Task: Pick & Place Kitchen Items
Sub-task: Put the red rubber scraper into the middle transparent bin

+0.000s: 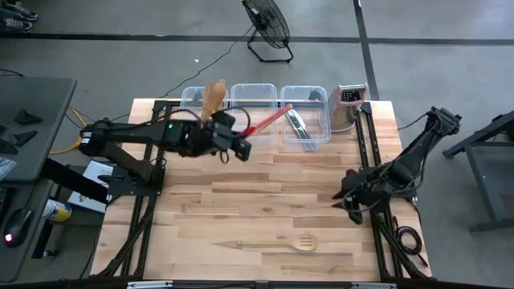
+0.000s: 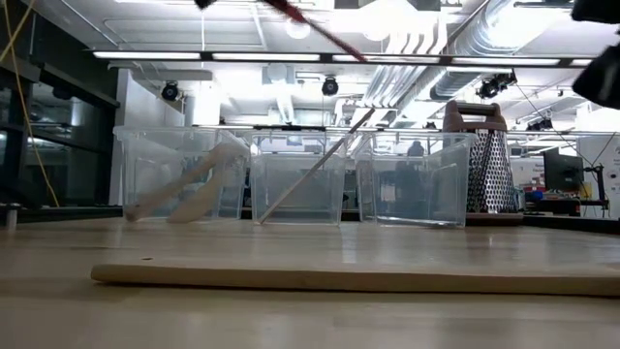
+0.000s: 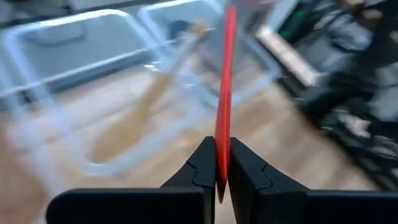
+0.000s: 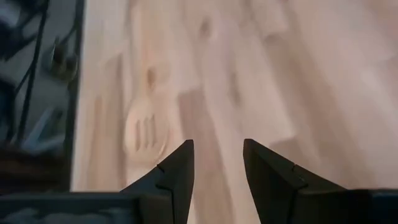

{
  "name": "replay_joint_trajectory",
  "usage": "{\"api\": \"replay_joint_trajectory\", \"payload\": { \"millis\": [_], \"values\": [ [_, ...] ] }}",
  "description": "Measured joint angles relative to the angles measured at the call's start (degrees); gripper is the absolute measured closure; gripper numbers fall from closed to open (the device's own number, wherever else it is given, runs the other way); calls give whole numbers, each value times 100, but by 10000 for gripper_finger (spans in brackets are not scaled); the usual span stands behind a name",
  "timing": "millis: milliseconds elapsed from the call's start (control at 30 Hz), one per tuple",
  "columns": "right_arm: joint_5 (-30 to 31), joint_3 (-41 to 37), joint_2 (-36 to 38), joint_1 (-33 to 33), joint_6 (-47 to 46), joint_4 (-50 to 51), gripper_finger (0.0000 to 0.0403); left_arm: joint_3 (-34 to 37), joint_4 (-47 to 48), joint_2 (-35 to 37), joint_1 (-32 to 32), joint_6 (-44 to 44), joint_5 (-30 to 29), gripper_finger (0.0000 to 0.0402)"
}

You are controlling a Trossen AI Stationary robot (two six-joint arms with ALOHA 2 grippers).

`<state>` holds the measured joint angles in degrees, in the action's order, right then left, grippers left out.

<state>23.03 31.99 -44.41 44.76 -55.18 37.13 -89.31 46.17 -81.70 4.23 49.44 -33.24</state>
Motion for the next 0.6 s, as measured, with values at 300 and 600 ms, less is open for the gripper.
{"api": "replay_joint_trajectory", "payload": {
  "millis": [300,600],
  "values": [
    [703,0,130,-989,126,-3,273,4,-319,-273,-1165,-1354,1433,387],
    [681,0,128,-1730,360,-9,273,4,-45,-281,-2051,-2059,2258,387]
  ]
}}
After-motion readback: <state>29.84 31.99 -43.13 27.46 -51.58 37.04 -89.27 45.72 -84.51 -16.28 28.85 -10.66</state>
